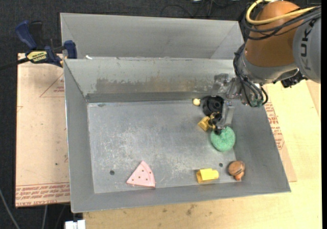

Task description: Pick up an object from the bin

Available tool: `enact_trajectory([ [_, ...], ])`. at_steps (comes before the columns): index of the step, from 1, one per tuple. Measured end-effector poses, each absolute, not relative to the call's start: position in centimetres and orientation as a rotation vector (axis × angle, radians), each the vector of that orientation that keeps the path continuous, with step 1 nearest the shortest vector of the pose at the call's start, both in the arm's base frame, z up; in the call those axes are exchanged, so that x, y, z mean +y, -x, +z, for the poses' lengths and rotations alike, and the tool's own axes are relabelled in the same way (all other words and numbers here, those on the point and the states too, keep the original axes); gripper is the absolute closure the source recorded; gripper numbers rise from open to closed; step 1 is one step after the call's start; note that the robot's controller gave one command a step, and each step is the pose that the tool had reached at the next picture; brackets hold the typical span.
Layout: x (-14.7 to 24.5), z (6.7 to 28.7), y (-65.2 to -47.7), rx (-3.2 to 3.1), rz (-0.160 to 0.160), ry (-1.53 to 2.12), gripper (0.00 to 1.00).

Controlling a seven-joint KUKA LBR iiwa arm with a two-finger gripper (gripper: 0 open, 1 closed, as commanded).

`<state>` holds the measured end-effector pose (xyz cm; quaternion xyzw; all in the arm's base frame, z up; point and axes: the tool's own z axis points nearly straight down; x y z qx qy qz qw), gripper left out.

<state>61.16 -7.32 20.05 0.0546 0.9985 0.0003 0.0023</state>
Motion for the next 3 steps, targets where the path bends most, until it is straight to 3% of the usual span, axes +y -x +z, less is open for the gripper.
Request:
enact_trajectory([
  [1,-6.4,16.3,-61.3,3.127,0.001,-0.254,0.00],
  [2,-5.9,14.5,-62.3,3.132,0.001,-0.232,0.00],
  [3,-8.7,14.1,-62.0,3.123,0.004,-0.315,0.00],
])
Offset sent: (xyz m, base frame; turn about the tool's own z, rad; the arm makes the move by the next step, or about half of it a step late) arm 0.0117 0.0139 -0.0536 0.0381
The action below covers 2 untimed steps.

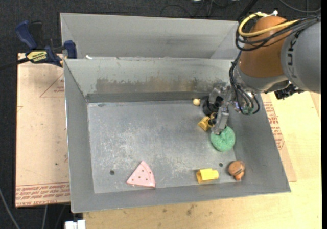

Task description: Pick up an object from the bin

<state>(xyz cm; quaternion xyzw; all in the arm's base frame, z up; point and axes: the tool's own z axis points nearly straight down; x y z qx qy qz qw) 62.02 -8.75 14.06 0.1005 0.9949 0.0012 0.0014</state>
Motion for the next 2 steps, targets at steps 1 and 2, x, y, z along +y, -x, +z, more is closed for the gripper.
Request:
enact_trajectory([
  [1,-14.2,10.7,-62.0,3.110,0.002,-0.407,0.00],
  [2,-15.8,9.3,-63.3,3.129,-0.003,-0.231,0.00],
])
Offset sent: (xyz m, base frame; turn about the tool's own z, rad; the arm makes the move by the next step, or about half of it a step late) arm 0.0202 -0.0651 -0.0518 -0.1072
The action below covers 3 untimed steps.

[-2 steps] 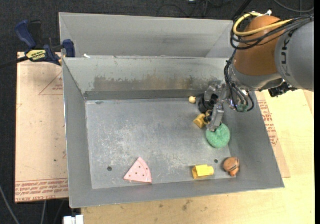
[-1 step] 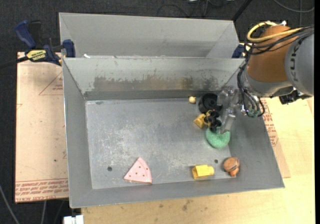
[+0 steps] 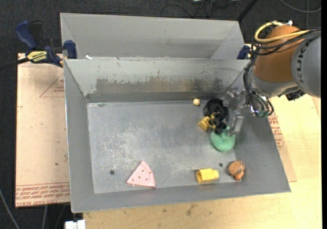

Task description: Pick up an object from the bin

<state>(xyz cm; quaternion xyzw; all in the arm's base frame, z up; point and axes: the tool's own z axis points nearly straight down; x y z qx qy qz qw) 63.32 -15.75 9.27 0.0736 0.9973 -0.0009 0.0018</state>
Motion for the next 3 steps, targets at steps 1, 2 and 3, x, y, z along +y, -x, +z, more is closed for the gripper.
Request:
enact_trajectory([
  [1,-13.6,7.8,-62.9,3.121,-0.005,-0.190,0.00],
  [2,-12.6,7.7,-62.9,3.119,-0.007,-0.206,0.00],
  [3,-11.7,8.0,-63.7,3.120,-0.001,-0.090,1.00],
])
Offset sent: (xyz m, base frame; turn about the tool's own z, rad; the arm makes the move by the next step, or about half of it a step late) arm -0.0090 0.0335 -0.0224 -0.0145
